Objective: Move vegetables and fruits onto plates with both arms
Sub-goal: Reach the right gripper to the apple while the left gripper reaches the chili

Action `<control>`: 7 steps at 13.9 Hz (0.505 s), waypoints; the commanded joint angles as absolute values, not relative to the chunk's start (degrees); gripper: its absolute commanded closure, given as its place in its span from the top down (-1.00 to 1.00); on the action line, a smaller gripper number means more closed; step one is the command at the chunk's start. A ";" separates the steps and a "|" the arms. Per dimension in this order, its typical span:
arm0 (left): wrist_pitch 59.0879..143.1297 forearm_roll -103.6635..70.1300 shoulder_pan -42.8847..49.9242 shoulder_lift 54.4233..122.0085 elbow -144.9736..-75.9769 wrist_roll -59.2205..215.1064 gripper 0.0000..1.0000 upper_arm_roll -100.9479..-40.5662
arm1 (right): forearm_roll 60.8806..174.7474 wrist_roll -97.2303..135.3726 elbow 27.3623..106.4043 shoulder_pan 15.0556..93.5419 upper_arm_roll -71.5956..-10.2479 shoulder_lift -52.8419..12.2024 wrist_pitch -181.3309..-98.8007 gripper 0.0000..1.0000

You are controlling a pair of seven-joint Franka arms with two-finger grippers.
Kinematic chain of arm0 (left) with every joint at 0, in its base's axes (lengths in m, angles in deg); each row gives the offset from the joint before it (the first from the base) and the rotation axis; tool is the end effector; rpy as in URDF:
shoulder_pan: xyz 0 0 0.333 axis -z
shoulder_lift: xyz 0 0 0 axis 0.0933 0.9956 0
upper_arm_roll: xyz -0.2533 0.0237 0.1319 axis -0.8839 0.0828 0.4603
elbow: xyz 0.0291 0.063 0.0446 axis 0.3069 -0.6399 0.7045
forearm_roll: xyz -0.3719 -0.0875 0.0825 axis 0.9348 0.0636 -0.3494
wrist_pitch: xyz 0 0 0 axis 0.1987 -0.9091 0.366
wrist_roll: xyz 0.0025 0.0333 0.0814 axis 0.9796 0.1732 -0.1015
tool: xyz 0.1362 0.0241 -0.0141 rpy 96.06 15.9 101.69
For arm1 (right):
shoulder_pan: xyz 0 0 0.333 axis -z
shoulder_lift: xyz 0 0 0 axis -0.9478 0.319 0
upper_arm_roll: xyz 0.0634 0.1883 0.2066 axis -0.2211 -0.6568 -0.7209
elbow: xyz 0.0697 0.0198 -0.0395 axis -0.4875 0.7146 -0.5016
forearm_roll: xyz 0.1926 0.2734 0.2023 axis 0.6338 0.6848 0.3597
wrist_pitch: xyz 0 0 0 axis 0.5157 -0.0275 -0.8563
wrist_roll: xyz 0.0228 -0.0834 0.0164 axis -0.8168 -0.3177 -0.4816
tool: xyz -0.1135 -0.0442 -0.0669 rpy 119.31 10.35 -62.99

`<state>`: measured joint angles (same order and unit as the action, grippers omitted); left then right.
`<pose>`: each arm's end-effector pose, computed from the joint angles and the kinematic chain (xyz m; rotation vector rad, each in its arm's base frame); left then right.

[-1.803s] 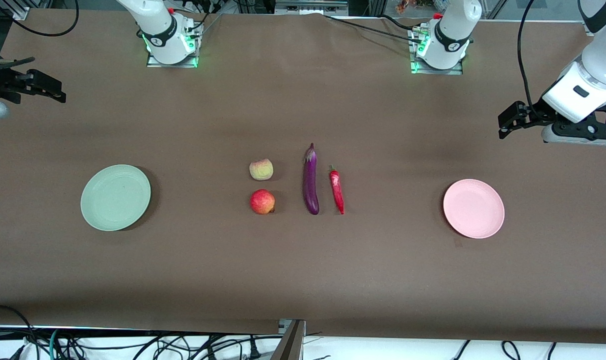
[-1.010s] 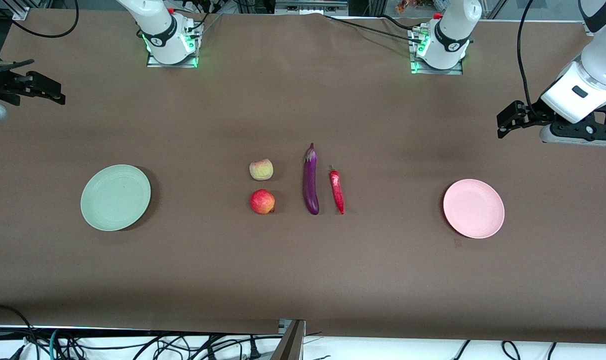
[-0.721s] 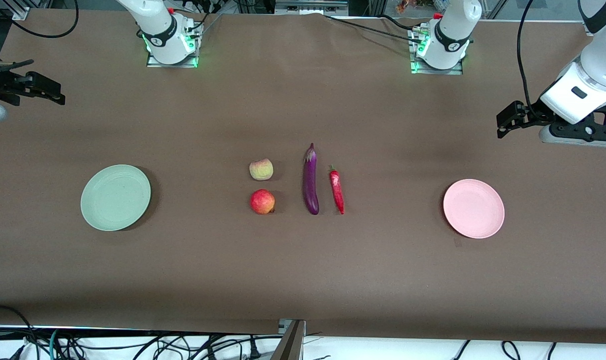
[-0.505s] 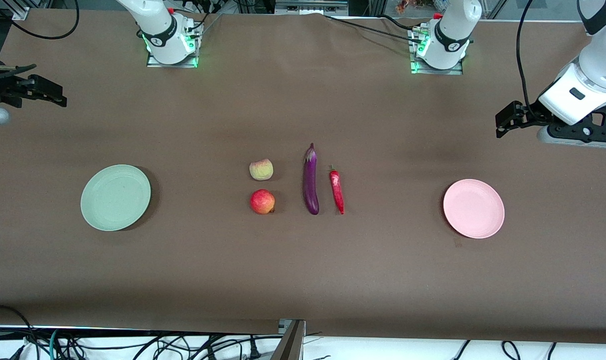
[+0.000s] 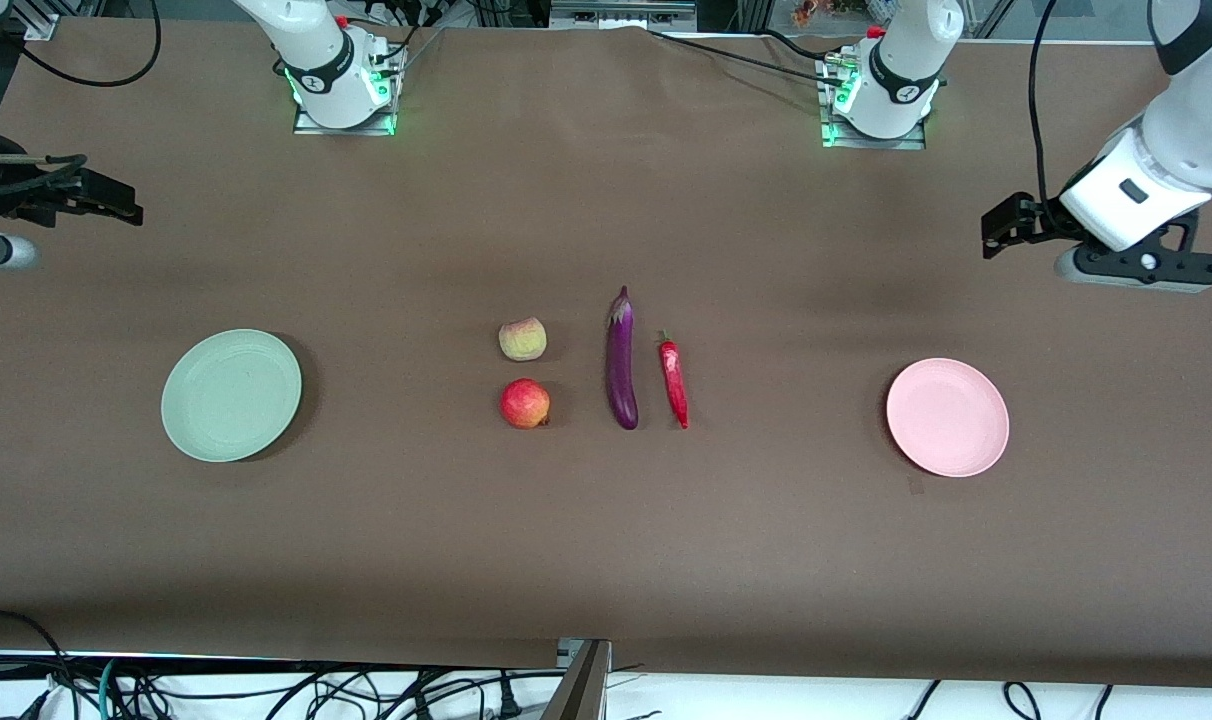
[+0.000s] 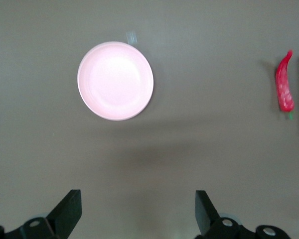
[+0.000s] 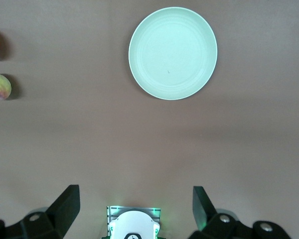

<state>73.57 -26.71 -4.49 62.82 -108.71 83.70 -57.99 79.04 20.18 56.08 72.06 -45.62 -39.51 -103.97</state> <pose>0.5365 -0.0572 0.4972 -3.1037 0.1545 0.2328 0.5433 -0.0182 0.5243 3.0979 0.0640 -0.3566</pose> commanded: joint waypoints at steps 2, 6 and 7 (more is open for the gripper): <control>60.63 -26.73 -2.29 69.00 -107.00 84.39 1.00 -59.19 | 78.95 19.53 54.87 72.36 -45.67 -36.58 -103.11 1.00; 58.98 -15.50 -1.93 77.33 -107.44 84.66 1.00 -61.56 | 82.28 22.85 54.87 67.20 -46.11 -30.88 -108.01 1.00; 63.27 -14.61 -1.93 78.84 -107.44 84.66 1.00 -64.97 | 82.72 27.48 54.79 66.31 -46.19 -29.47 -109.60 1.00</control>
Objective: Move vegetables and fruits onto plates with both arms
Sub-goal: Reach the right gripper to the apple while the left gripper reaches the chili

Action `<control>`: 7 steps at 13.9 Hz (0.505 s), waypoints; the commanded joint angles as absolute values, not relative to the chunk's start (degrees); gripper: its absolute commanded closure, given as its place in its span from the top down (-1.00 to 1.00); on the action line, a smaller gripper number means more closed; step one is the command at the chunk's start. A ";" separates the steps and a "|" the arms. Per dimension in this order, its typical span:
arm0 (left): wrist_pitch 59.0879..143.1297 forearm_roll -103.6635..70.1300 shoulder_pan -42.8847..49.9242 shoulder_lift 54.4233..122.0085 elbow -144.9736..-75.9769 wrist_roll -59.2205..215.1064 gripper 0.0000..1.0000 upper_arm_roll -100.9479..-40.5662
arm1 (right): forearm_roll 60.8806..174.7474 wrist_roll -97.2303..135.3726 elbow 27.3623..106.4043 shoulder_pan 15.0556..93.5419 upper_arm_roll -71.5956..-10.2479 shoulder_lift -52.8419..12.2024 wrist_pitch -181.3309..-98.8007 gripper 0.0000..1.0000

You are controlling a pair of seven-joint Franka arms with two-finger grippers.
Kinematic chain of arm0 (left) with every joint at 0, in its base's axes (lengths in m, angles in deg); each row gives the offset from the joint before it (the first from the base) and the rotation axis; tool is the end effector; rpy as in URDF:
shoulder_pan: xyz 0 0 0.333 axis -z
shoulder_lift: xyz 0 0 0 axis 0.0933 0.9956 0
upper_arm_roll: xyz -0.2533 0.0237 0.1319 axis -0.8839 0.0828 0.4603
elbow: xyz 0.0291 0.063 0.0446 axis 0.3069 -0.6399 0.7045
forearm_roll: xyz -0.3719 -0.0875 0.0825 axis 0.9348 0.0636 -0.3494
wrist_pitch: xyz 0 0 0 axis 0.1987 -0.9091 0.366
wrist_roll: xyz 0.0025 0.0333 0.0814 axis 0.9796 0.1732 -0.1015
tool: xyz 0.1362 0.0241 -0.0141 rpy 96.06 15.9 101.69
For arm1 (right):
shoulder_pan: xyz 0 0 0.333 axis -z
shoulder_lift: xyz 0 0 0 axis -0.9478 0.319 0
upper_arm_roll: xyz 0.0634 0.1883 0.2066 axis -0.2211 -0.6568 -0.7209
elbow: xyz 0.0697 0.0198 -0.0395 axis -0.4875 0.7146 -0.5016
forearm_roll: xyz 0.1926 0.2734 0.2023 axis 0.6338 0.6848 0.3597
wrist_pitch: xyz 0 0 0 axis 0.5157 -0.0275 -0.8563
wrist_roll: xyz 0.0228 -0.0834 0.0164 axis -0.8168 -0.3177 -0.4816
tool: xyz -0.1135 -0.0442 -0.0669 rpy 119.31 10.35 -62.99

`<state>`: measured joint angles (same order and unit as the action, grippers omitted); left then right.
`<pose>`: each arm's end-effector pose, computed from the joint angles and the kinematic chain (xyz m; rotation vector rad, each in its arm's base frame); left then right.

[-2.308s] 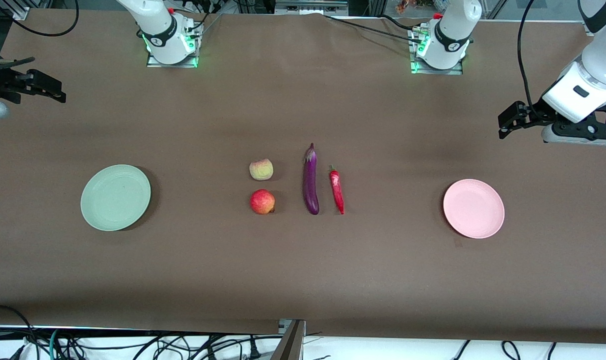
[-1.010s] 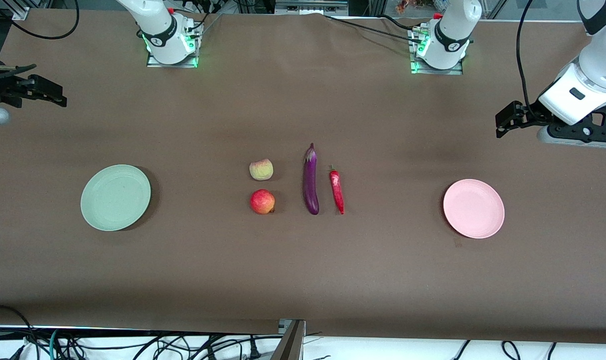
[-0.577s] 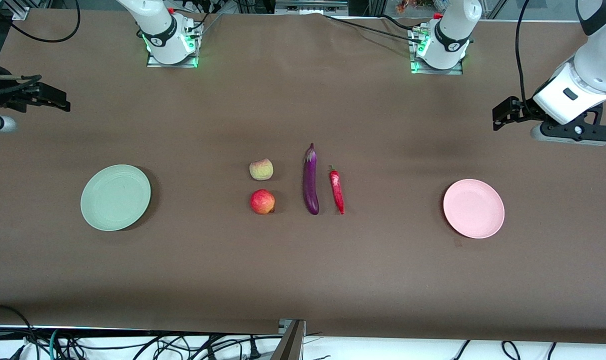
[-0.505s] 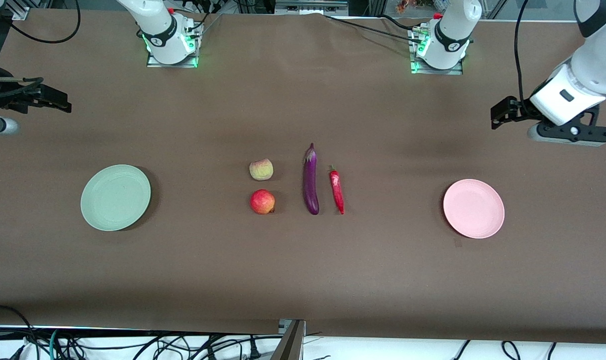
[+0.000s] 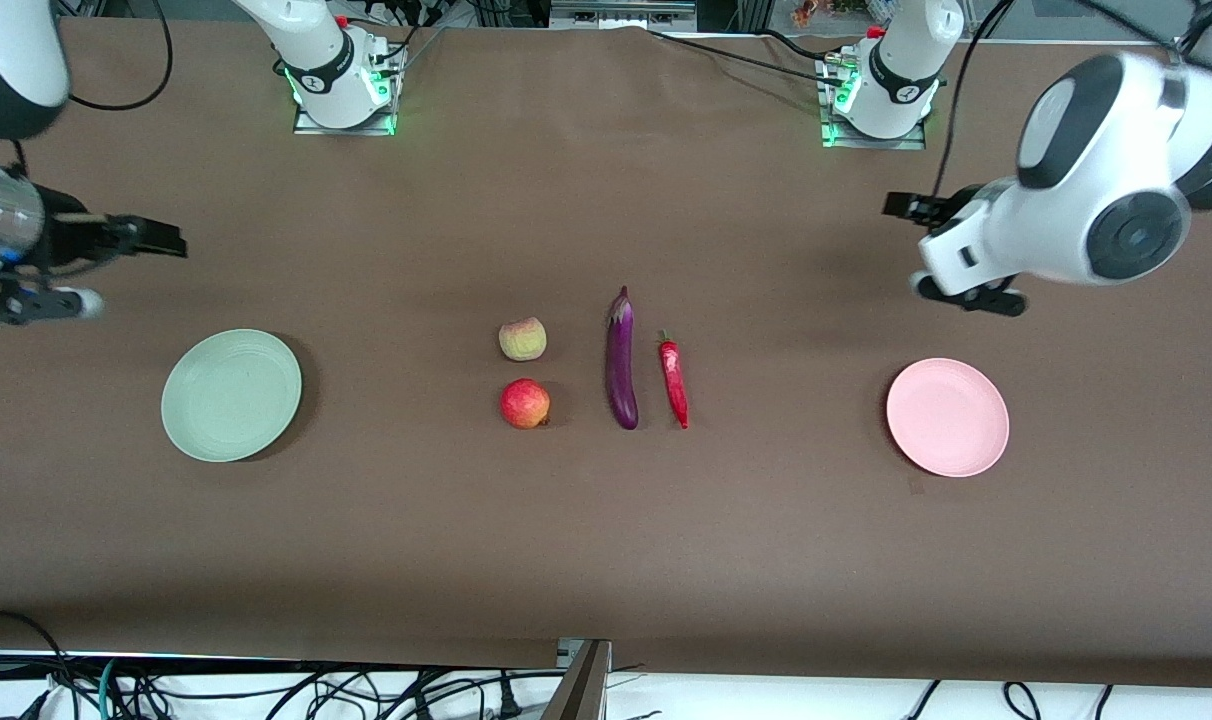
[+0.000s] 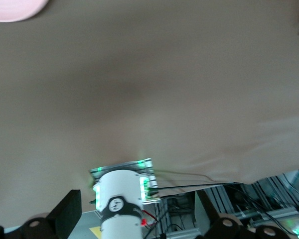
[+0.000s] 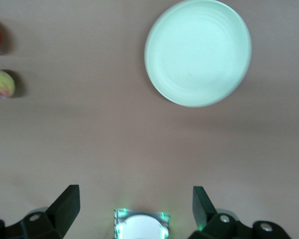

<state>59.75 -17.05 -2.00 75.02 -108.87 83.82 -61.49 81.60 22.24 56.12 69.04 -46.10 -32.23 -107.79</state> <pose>0.5062 -0.1314 0.3790 2.8647 -0.2930 -0.9256 0.5735 0.0229 0.4561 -3.0963 -0.1062 0.4508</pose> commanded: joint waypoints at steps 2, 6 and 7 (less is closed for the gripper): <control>74.33 -14.68 -1.84 82.44 -107.44 84.31 1.00 -70.51 | 84.21 33.04 54.87 61.84 -46.28 -26.40 -112.76 1.00; 97.71 -15.21 2.88 89.92 -107.44 84.48 1.00 -74.32 | 87.81 41.93 54.96 55.42 -46.28 -20.24 -120.84 1.00; 102.98 -15.39 4.82 91.49 -107.44 84.31 1.00 -74.23 | 89.22 42.99 55.05 53.92 -46.28 -18.92 -122.60 1.00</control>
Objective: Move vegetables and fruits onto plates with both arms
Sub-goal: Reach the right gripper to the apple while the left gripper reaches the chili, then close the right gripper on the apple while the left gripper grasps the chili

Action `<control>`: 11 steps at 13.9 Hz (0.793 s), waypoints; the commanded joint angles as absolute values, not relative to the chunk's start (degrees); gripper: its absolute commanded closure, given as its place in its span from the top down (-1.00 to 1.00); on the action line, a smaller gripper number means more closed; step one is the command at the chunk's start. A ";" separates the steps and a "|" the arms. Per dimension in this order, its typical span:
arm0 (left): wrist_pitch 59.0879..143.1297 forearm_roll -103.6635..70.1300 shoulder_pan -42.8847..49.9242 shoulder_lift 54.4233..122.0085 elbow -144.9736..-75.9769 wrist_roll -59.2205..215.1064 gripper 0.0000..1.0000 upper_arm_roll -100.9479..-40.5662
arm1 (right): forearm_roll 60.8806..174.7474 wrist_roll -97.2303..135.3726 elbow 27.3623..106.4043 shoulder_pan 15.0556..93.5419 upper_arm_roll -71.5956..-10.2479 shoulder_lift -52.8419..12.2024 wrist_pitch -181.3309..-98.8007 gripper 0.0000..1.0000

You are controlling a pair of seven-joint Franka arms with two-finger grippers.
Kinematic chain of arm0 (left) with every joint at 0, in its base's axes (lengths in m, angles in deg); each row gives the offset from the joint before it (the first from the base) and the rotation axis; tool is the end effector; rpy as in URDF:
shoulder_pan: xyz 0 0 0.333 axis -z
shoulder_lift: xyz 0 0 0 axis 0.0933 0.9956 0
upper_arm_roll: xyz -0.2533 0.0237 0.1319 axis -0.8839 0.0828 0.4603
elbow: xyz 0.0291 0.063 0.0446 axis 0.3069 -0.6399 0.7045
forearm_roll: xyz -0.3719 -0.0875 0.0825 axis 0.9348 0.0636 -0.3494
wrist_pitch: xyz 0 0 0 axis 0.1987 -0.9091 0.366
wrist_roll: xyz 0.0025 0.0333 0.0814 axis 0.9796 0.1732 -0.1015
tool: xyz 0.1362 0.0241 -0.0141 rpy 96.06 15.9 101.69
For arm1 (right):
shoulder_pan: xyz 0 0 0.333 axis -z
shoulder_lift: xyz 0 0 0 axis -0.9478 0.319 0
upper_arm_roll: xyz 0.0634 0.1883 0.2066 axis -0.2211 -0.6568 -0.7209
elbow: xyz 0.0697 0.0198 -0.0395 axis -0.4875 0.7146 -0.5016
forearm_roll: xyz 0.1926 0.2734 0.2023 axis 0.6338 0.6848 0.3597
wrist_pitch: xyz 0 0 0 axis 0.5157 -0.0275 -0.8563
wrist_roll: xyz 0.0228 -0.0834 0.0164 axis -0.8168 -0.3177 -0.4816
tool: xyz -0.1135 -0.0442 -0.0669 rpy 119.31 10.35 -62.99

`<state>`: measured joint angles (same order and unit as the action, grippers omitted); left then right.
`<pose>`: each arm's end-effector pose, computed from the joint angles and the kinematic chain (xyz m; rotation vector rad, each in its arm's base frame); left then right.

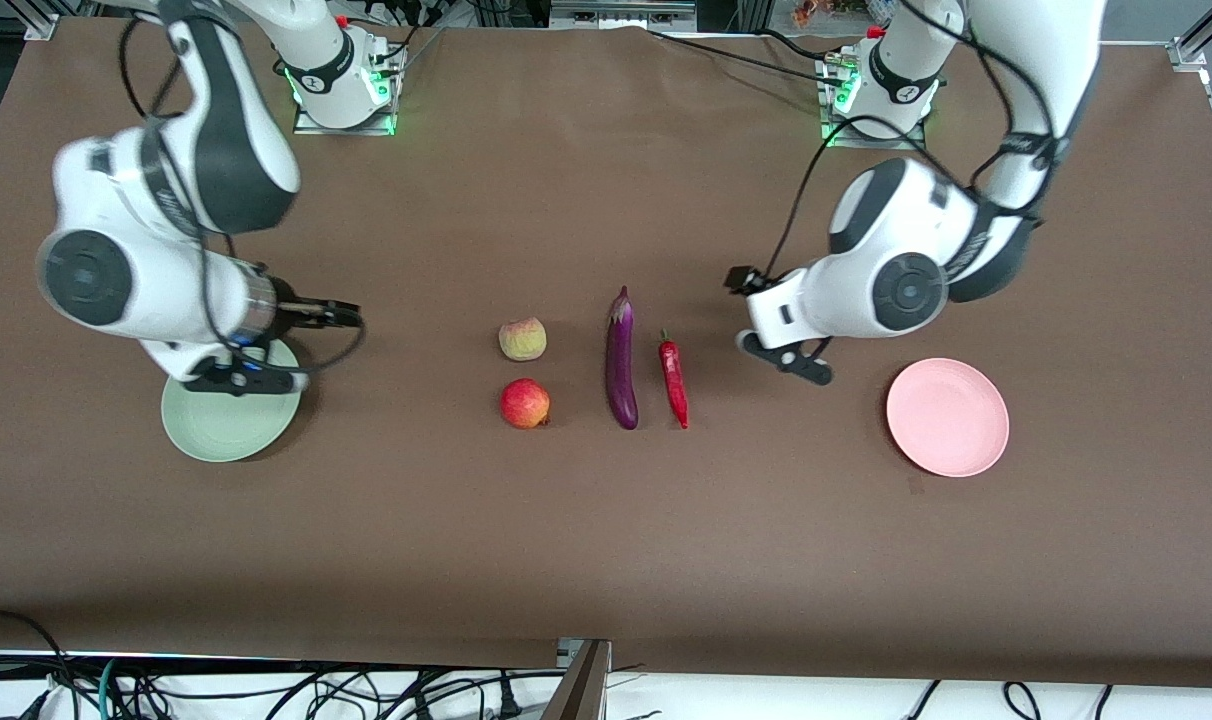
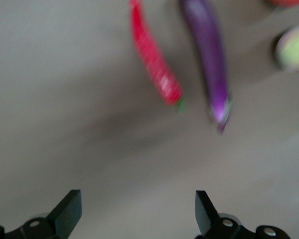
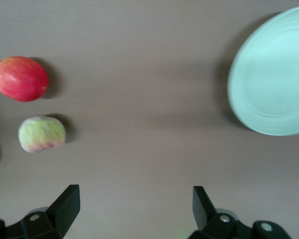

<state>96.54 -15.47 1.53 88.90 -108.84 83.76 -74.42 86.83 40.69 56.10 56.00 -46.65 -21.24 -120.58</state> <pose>0.5451 -0.3043 0.2757 2.7934 -0.5460 -0.3690 0.5965 0.1810 0.3524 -3.0839 0.0617 0.4276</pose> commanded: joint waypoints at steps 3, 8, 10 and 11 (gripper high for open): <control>116.01 -21.24 5.89 97.64 -107.44 84.74 1.00 -74.32 | 90.55 50.44 55.14 48.83 -46.28 -15.49 -127.87 1.00; 125.44 -33.05 7.65 104.25 -107.27 82.20 1.00 -74.23 | 90.64 58.63 55.14 42.75 -46.28 -10.83 -134.21 1.00; 125.54 -33.05 9.23 105.39 -107.27 81.76 1.00 -73.70 | 90.64 62.23 55.14 40.82 -46.28 -9.08 -137.46 1.00; 125.97 -33.14 10.19 106.27 -107.27 81.76 0.98 -72.66 | 90.64 62.42 55.14 40.55 -46.28 -8.28 -138.43 1.00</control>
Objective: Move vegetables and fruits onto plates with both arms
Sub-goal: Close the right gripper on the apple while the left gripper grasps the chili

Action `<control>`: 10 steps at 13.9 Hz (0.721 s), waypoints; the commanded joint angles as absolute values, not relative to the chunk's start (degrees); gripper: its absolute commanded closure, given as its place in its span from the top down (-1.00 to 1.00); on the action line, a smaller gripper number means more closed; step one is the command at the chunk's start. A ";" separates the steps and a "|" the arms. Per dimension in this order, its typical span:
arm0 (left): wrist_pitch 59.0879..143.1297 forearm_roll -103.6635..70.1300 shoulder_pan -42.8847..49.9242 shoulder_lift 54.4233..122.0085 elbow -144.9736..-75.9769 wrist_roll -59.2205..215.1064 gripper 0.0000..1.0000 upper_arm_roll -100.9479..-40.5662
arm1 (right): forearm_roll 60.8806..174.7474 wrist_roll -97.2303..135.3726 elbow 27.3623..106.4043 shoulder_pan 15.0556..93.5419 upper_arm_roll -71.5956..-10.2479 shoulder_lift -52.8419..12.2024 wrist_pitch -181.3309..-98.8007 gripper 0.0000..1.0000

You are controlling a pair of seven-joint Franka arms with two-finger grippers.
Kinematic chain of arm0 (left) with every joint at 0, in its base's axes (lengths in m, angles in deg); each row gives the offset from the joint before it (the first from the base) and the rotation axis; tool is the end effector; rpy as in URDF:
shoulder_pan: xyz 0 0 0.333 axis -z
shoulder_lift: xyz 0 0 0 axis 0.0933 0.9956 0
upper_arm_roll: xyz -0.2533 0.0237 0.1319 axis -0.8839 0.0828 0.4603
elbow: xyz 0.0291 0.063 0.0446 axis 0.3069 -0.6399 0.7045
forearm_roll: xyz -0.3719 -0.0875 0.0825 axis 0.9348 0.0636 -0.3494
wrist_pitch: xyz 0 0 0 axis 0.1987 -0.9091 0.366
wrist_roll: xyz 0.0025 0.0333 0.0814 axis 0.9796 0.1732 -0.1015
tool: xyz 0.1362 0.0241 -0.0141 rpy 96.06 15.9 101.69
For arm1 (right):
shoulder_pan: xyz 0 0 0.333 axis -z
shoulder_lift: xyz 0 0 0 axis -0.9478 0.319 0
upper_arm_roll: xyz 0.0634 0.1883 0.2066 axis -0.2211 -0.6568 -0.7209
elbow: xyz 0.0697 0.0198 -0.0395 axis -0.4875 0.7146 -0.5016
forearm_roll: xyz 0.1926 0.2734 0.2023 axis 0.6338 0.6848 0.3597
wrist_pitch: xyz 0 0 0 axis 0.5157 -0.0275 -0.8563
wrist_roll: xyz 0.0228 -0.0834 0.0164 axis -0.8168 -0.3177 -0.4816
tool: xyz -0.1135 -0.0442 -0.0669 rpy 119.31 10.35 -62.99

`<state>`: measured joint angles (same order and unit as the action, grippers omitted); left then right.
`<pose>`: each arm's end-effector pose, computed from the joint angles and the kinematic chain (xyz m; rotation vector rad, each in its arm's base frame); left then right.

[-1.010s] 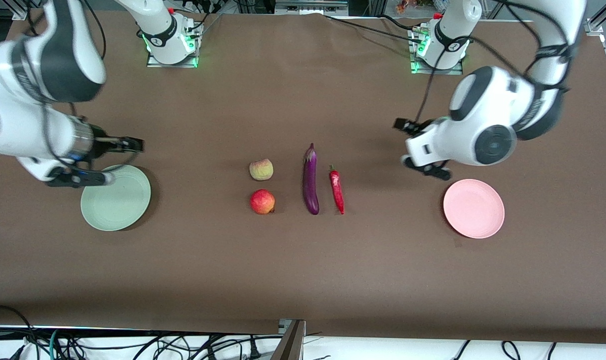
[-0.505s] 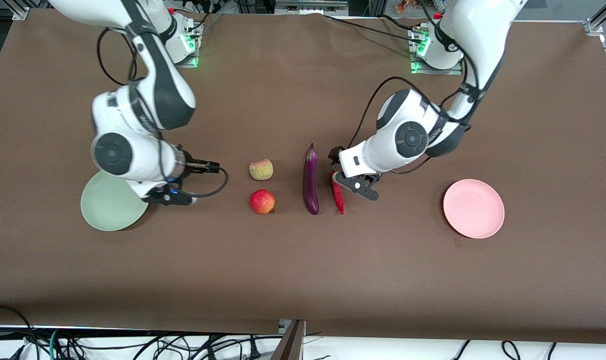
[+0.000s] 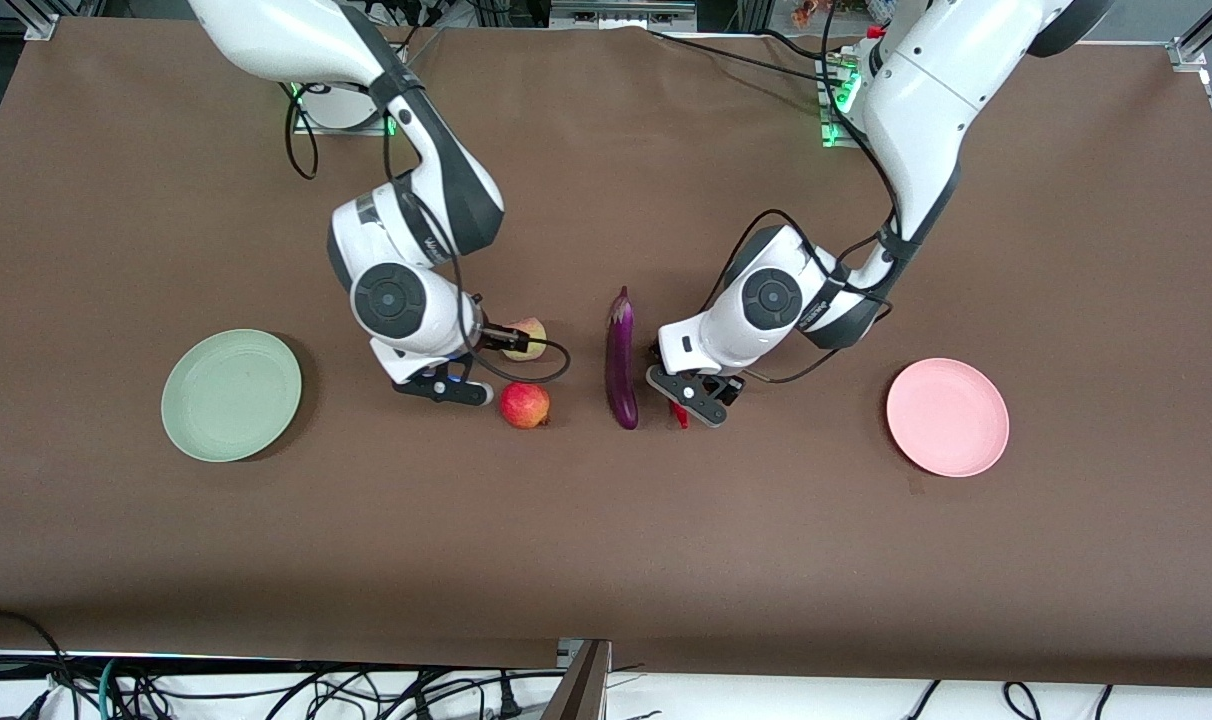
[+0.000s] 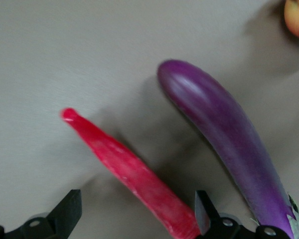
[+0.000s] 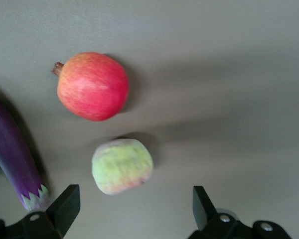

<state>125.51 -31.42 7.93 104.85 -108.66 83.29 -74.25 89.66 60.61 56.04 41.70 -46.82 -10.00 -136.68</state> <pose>0.5511 -0.3688 0.1430 2.8253 -0.8229 0.0240 0.5638 0.3437 0.2429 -3.0859 0.2810 0.3430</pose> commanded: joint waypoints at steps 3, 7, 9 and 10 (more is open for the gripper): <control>126.68 -33.14 13.27 106.36 -107.27 81.50 0.72 -69.93 | 90.64 62.51 55.14 39.49 -46.28 -6.09 -141.59 1.00; 127.29 -36.82 13.81 107.42 -107.27 81.49 -0.06 -69.48 | 90.99 62.51 55.22 38.09 -46.28 -3.97 -143.36 1.00; 127.30 -37.01 13.63 107.16 -107.27 82.02 -0.65 -69.48 | 90.90 62.51 55.49 37.48 -46.28 -3.44 -143.89 1.00; 127.12 -37.01 13.37 106.89 -107.27 82.28 -0.88 -69.48 | 90.90 62.25 55.84 37.21 -46.28 -3.36 -143.98 1.00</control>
<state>126.83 -35.63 13.02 106.09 -108.36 82.44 -69.71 89.80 62.07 56.00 38.26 -46.81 -3.75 -143.47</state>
